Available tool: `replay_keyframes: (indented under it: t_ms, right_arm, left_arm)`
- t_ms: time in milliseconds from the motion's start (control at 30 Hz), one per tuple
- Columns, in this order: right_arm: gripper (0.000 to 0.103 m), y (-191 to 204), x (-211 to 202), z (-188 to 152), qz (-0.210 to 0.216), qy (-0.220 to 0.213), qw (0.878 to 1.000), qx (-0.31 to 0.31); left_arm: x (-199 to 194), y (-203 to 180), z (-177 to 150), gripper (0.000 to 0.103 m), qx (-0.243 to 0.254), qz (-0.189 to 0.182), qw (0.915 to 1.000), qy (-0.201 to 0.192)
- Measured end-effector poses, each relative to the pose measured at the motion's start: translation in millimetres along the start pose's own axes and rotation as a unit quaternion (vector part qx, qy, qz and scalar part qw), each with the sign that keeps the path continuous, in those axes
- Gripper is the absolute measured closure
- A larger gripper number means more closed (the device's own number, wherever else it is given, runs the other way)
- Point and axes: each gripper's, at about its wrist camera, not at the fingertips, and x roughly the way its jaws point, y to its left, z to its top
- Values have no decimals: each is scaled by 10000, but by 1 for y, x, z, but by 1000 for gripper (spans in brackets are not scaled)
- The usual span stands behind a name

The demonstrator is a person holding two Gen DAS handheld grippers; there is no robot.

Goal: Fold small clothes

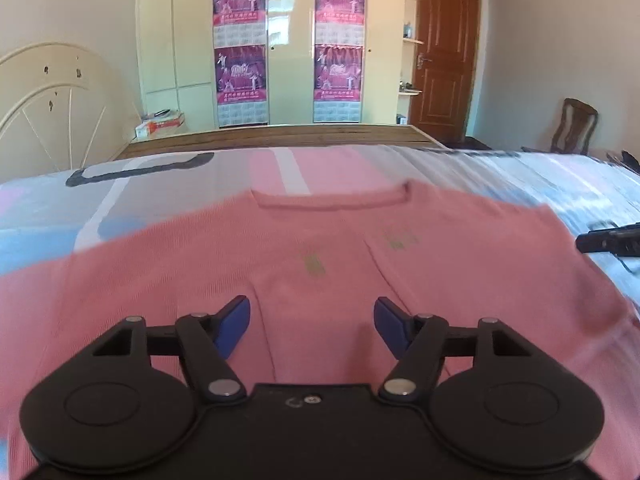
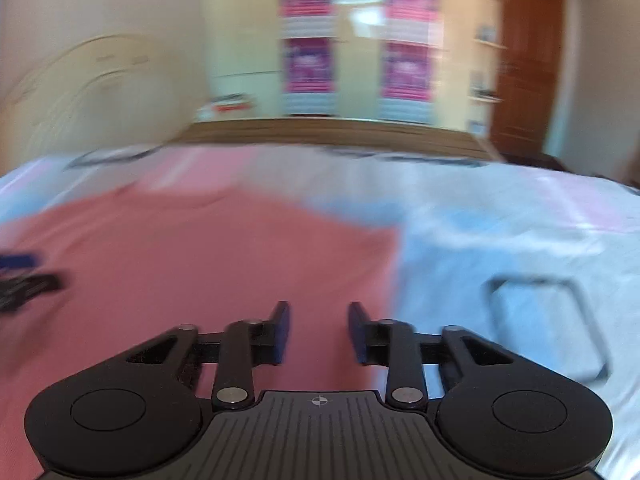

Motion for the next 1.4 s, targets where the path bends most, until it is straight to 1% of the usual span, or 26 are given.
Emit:
replay_keyframes:
  t_ms: [33,67,100,200,267,333,400,467,500,600,667,700,733,800,833,900,933,1033,1067,1100,1133,1167,1233,1300,1367,1400]
  right_arm:
    - [89,-10,19,12,-118,246,9995,154]
    - [91,-18,40,20,-90,581,9980,216]
    - [92,-23,55,26,-27,689,9974,211]
    - [94,-35,73,48,-99,646,9976,229]
    - [93,-42,75,54,-176,640,9974,286]
    - [93,-42,64,51,-152,575,9979,256]
    - [93,-36,48,39,-21,512,9987,80]
    - [93,-31,41,21,17,667,9977,-100]
    - [93,-29,31,12,-57,631,9978,-207]
    - [93,-25,-11,-11,-172,524,9980,-310]
    - [93,-20,-43,-26,36,328,9992,-204]
    - [93,-15,-50,-33,136,285,9993,-188]
    - [93,-10,-56,-41,161,305,9992,-206]
    - [93,1,-52,-52,110,610,9979,-180]
    - [93,5,-54,-52,44,544,9984,-172]
    - [93,8,-64,-47,-28,486,9988,-11]
    - [93,7,-71,-46,-24,340,9994,99]
    - [93,7,-83,-44,21,241,9991,354]
    - [91,8,-85,-44,-37,247,9989,389]
    - [81,8,-87,-44,-86,243,9987,438]
    - [58,9,-88,-44,-97,240,9984,496]
    - [47,11,-90,-44,-99,224,9981,563]
    - [43,13,-89,-42,16,108,9977,671]
    - [44,21,-87,-38,99,60,9972,736]
    - [44,34,-83,-33,122,34,9976,686]
    - [44,42,-81,-31,144,41,9977,660]
  left_arm:
    - [11,4,5,39,-60,-8,9999,139]
    - [22,8,9,41,-89,70,9996,276]
    - [31,13,11,46,-101,220,9990,368]
    - [39,26,15,42,-221,353,9984,394]
    - [30,31,14,45,-282,448,9981,316]
    - [16,32,13,45,-372,369,9985,166]
    - [4,26,6,44,-284,219,9993,70]
    - [8,16,-2,46,-22,193,9992,357]
    - [5,14,-8,48,69,300,9987,401]
    - [-28,7,-18,47,59,387,9992,40]
    - [-46,-1,-25,44,49,484,9985,-265]
    - [-45,-3,-27,43,-3,495,9985,-229]
    - [-40,-4,-31,43,-97,481,9988,-8]
    - [-27,-4,-41,43,-181,511,9978,372]
    - [-30,-5,-42,43,-121,536,9981,272]
    - [-36,-2,-36,43,-170,609,9976,269]
    - [-41,2,-35,39,-224,665,9973,201]
    - [-57,31,-39,35,-565,847,9946,180]
    - [-65,43,-42,35,-710,923,9930,195]
    - [-71,58,-44,34,-883,1025,9906,220]
    - [-80,76,-49,32,-1085,1167,9870,229]
    - [-90,96,-55,29,-1302,1287,9829,219]
    - [-111,136,-64,20,-1702,1426,9750,122]
    - [-134,175,-76,19,-2066,1688,9638,9]
    - [-152,212,-86,23,-2479,1879,9504,-63]
    - [-162,238,-94,29,-2869,1963,9376,-119]
